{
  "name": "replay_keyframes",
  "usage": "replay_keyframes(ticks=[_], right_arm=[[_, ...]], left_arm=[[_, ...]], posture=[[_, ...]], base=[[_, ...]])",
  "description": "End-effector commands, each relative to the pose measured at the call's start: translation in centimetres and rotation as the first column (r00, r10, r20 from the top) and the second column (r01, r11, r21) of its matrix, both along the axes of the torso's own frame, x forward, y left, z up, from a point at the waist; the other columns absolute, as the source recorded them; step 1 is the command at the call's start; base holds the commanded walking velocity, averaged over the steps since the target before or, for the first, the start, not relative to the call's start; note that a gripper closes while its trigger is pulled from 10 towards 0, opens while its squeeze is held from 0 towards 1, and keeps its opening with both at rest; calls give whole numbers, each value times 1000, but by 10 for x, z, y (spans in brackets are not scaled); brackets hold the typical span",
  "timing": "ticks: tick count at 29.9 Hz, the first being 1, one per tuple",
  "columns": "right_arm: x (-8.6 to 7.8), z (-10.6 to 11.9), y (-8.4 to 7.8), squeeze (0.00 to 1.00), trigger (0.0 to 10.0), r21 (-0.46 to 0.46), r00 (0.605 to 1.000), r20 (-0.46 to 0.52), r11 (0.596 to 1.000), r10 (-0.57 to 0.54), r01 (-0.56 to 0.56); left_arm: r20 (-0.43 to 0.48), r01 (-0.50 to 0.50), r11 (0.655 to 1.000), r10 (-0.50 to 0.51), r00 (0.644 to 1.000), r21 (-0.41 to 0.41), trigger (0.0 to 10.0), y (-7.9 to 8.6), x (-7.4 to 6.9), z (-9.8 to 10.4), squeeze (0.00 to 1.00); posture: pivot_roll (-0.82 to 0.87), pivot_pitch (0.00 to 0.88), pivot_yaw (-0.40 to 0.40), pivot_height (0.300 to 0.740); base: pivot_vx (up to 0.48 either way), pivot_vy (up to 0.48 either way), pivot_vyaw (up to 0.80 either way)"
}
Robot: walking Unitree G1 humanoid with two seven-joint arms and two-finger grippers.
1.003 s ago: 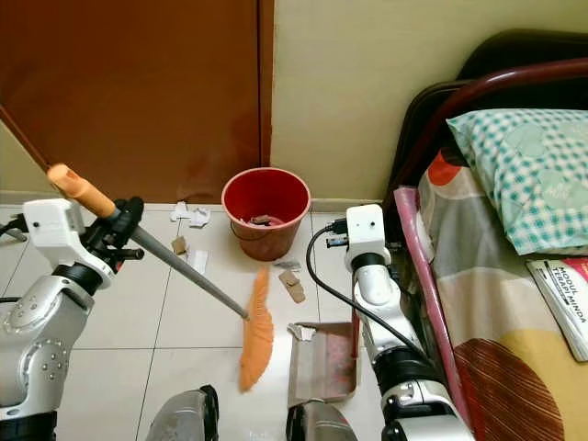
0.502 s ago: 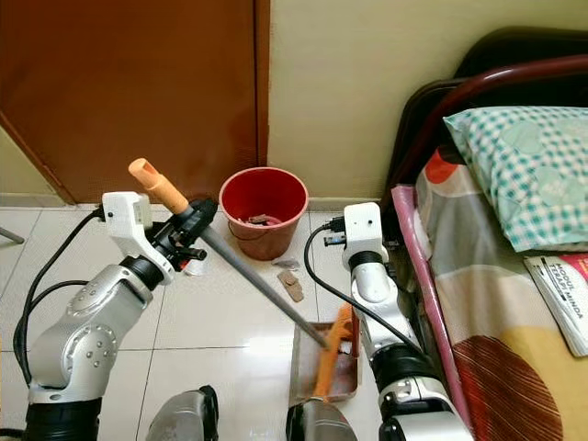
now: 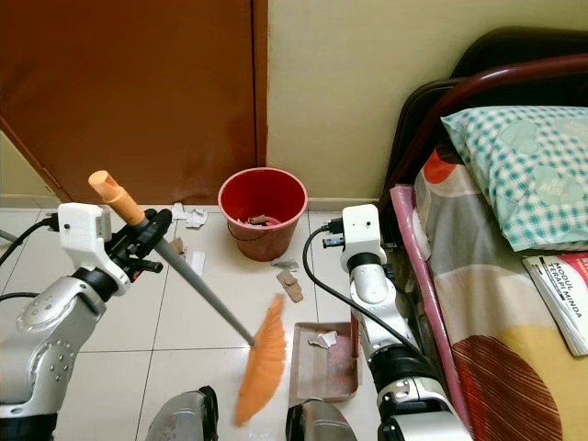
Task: Sweep floor
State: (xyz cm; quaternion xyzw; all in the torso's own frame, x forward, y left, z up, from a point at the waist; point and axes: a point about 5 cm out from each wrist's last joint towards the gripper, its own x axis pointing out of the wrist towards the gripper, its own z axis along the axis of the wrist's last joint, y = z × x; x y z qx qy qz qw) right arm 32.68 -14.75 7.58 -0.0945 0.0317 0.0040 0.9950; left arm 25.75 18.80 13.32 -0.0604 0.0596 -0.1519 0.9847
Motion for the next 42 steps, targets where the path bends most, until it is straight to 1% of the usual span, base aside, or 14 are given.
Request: replay_keyframes(ticks=[1, 3, 5, 6, 8, 11, 13, 16, 17, 20, 23, 33, 35, 42], right_arm=[[-5, -5, -9, 0, 10000, 3, 999, -15, 1000, -30, 30], [-12, -6, -16, 0, 10000, 48, 999, -1, 998, -34, 34], [-14, -5, -17, 0, 10000, 56, 999, 5, 998, -33, 33], [-19, -4, -20, 0, 10000, 90, 999, 21, 996, -28, 26], [-24, -3, -23, 0, 10000, 120, 999, 34, 992, -30, 26], [-31, -2, -27, 0, 10000, 148, 998, 47, 989, -29, 21], [-36, 1, -31, 0, 10000, 172, 997, 64, 985, -33, 22], [-37, 10, -37, 0, 10000, 175, 994, 96, 984, -44, 27], [-36, 11, -38, 0, 10000, 172, 994, 100, 985, -45, 27], [-34, 13, -41, 0, 10000, 165, 994, 101, 986, -46, 29], [-31, 14, -42, 0, 10000, 157, 994, 100, 987, -46, 30], [-28, 14, -38, 0, 10000, 147, 996, 89, 989, -16, 3], [-28, 13, -36, 0, 10000, 149, 996, 89, 989, -10, -3], [-29, 13, -36, 0, 10000, 151, 995, 97, 989, -15, 0]], left_arm=[[18, 18, 1000, -18, 1000, 26, 10000, -1, -4, 0, 0], [4, 1, 998, -1, 1000, 56, 10000, 0, -12, -9, 0], [3, -2, 998, 2, 1000, 70, 10000, 1, -14, -11, 0], [1, -13, 991, 13, 1000, 131, 10000, 3, -18, -20, 0], [-1, -26, 984, 26, 1000, 178, 10000, 6, -21, -30, 0], [-7, -85, 975, 89, 996, 203, 10000, 12, -24, -41, 0], [50, -135, 958, 126, 991, 254, 10000, 14, -22, -40, 0], [169, -235, 932, 193, 966, 277, 10000, 18, -11, -26, 0], [187, -242, 928, 194, 963, 282, 10000, 18, -7, -23, 0], [222, -255, 922, 194, 955, 290, 10000, 18, 0, -18, 0], [228, -244, 920, 178, 957, 306, 10000, 18, 1, -16, 0], [225, -262, 885, 185, 957, 386, 10000, 27, -12, -23, 0], [202, -255, 877, 186, 962, 406, 10000, 29, -20, -30, 0], [171, -244, 878, 189, 967, 411, 10000, 27, -25, -45, 0]], posture=[[78, 112, -58, 740], [79, 112, -60, 740], [79, 112, -60, 740], [77, 107, -56, 740], [77, 100, -51, 740], [62, 81, -39, 740], [57, 68, -36, 740], [51, 47, -30, 740], [49, 37, -30, 740], [48, 26, -28, 740], [49, 18, -27, 740], [76, 7, -30, 740], [79, 1, -29, 740], [73, 0, -26, 740]], base=[[0, 0, 0], [0, 0, 0], [0, 0, 0], [0, 0, 0], [0, 0, 0], [0, 0, 0], [0, 0, 0], [0, 0, 0], [0, 0, 0], [0, 0, 0], [0, 0, 0], [0, 0, 0], [0, 0, 0], [0, 0, 0]])
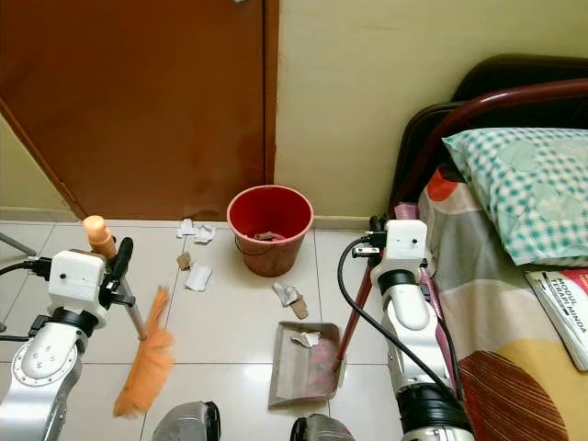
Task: Sweep floor
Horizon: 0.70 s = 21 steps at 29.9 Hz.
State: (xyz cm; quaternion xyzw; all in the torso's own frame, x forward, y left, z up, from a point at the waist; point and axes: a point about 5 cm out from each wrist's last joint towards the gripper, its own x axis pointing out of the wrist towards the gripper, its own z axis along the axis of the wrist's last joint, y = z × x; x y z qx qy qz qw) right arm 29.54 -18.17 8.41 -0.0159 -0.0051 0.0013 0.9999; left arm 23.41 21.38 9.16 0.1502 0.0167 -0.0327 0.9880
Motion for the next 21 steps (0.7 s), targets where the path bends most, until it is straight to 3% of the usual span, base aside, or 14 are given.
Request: replay_keyframes(ticks=[1, 7, 13, 21], right_arm=[[2, 5, -2, 0, 10000, -7, 1000, 24, 1000, -10, 10], [-6, 5, 3, 0, 10000, -17, 999, 36, 1000, 15, -14], [-3, 9, -5, 0, 10000, 9, 999, 39, 999, -31, 31], [0, 14, -7, 0, 10000, 34, 998, 46, 998, -53, 52]], left_arm=[[-10, -13, 1000, 13, 1000, 9, 10000, 1, -1, -5, 0], [-5, -37, 998, 37, 999, -56, 10000, -2, 3, -9, 0], [3, -2, 997, 2, 1000, -77, 10000, -12, 7, -9, 0], [11, 19, 996, -18, 1000, -90, 10000, -18, 9, -8, 0]], posture=[[69, 0, -24, 740], [56, 0, -26, 740], [40, 0, -27, 740], [38, 13, -30, 740]], base=[[0, 0, 0], [0, 0, 0], [0, 0, 500], [290, 0, 538]])
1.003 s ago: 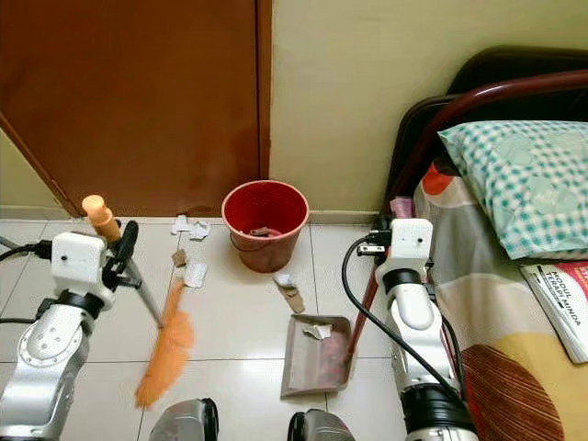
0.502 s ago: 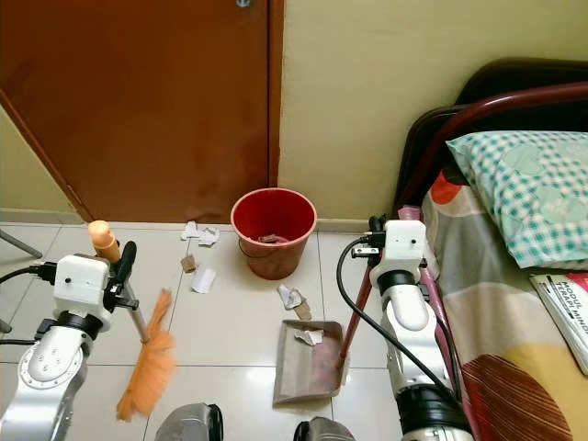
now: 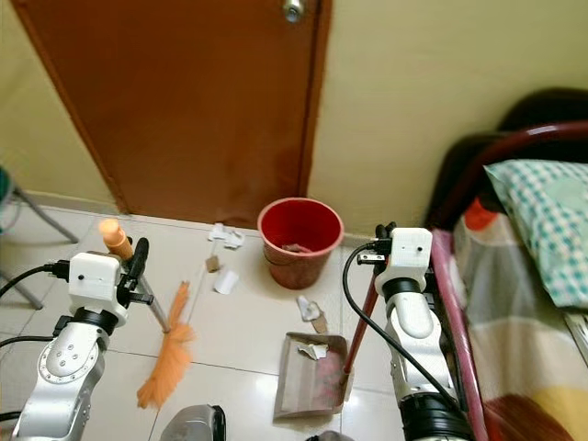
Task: Sweep floor
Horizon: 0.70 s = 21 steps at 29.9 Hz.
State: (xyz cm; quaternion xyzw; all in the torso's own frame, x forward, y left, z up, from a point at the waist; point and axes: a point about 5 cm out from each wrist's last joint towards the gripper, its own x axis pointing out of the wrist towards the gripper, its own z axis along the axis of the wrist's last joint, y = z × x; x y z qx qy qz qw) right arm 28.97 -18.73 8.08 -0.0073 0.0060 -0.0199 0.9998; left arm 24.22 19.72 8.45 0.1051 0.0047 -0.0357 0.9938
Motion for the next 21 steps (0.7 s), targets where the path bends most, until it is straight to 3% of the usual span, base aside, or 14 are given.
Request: replay_keyframes(ticks=[1, 15, 21], right_arm=[[6, 18, -1, 0, 10000, 15, 998, 68, 1000, -11, 9], [18, 34, 13, 0, 10000, 43, 995, 98, 999, -8, 4], [25, 45, 16, 0, 10000, 120, 994, 107, 993, -8, -5]], left_arm=[[-9, 11, 1000, -11, 1000, 1, 10000, -1, 1, -1, 0], [-1, 42, 999, -42, 999, -30, 10000, -8, 13, 6, 0], [-7, 57, 998, -57, 998, -34, 10000, -11, 14, 5, 0]], posture=[[38, 13, -30, 740], [26, 28, -16, 740], [27, 33, -8, 740]], base=[[300, 0, 0], [0, 0, 0], [0, 0, 0]])
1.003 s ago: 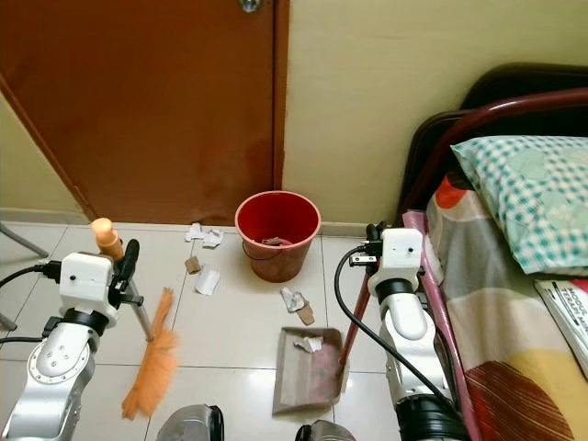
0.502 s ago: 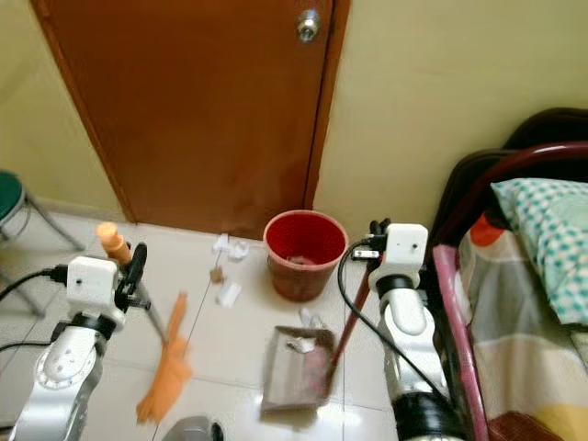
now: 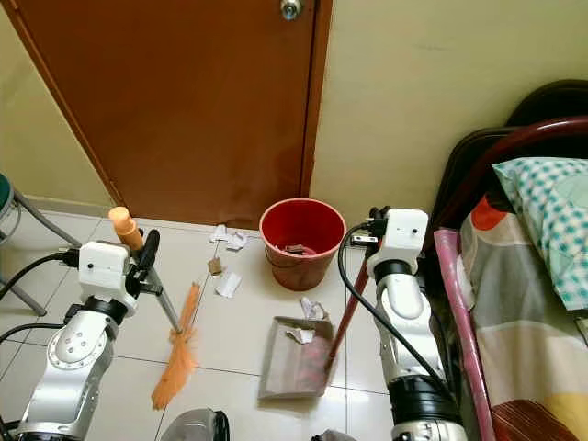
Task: Sweep floor
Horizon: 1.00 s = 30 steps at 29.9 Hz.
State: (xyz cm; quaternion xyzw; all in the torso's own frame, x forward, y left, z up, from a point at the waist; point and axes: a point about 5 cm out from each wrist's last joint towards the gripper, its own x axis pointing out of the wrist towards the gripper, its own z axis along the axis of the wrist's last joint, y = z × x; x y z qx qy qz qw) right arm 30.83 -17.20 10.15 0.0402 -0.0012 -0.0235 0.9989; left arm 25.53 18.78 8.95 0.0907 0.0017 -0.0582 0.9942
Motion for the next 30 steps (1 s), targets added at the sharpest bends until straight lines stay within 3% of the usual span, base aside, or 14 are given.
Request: replay_keyframes(ticks=[1, 10, 13, 19, 23, 30], right_arm=[[9, 28, 2, 0, 10000, 56, 995, 95, 998, 1, -6], [22, 52, 37, 0, 10000, 142, 982, 146, 979, 122, -143], [31, 68, 54, 0, 10000, 156, 964, 190, 963, 189, -219], [43, 104, 71, 0, 10000, 137, 926, 288, 946, 245, -293], [52, 138, 74, 0, 10000, 116, 894, 374, 943, 248, -311], [57, 187, 63, 0, 10000, 38, 831, 518, 965, 204, -261]], left_arm=[[-10, 14, 1000, -14, 1000, -5, 10000, -2, 1, 0, 0], [-38, 9, 1000, -10, 999, -8, 10000, -3, -3, -8, 0], [-39, 13, 1000, -13, 999, -17, 10000, -7, -3, -8, 0], [-39, 10, 1000, -11, 999, -20, 10000, -7, -2, -9, 0], [-34, 7, 1000, -7, 999, -18, 10000, -6, 0, -7, 0], [-39, 9, 1000, -9, 999, -11, 10000, -4, -1, -9, 0]], posture=[[27, 33, -8, 740], [24, 45, -15, 740], [28, 48, -20, 740], [34, 49, -25, 740], [35, 50, -27, 740], [33, 53, -31, 740]], base=[[0, 0, 0], [0, 0, 0], [0, 0, 0], [0, 0, 0], [0, 0, 0], [0, 0, 0]])
